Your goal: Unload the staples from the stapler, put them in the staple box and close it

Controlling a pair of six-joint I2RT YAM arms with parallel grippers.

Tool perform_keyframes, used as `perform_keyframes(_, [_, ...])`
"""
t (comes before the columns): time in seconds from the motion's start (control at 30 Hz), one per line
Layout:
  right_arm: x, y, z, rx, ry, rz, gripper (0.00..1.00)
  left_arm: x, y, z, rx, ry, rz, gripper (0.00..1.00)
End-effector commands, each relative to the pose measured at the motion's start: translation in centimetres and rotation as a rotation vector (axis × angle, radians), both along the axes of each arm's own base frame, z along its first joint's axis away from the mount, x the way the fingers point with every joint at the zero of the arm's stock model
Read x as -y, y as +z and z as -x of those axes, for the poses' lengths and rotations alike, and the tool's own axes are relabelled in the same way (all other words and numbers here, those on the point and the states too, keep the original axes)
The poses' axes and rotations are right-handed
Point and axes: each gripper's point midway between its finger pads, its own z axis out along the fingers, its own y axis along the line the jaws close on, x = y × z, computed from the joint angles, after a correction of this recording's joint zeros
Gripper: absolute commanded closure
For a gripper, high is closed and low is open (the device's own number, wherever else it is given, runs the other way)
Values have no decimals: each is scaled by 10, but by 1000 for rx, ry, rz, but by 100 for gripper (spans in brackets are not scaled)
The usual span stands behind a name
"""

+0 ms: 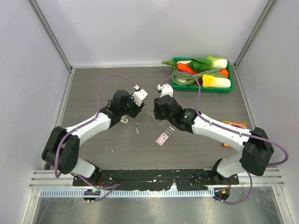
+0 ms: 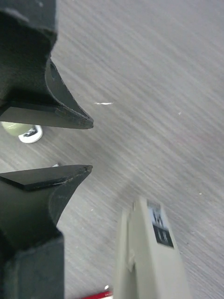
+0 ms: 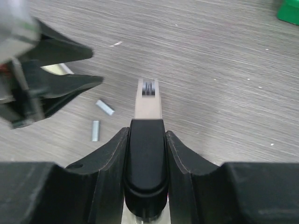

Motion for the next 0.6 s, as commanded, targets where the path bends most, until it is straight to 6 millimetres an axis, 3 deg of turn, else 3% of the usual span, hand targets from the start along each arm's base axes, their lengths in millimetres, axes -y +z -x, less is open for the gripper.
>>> perform_keyframes(0.0, [-11,45,-30,114,0,-70,99,-5,15,7,-117,32,110,60])
perform_keyframes(0.27, [-23,32,-73,132,15,-23,99,-28,14,-9,-101,115,121,61])
perform_keyframes(0.47, [-41,30,-107,239,17,5,99,-33,16,-8,-106,132,122,61])
perform_keyframes(0.53, [-41,20,-116,263,-5,28,99,-34,17,-6,-113,137,125,61])
perform_keyframes(0.57, [-44,28,-121,302,-20,-1,99,-34,18,-5,-113,139,128,61])
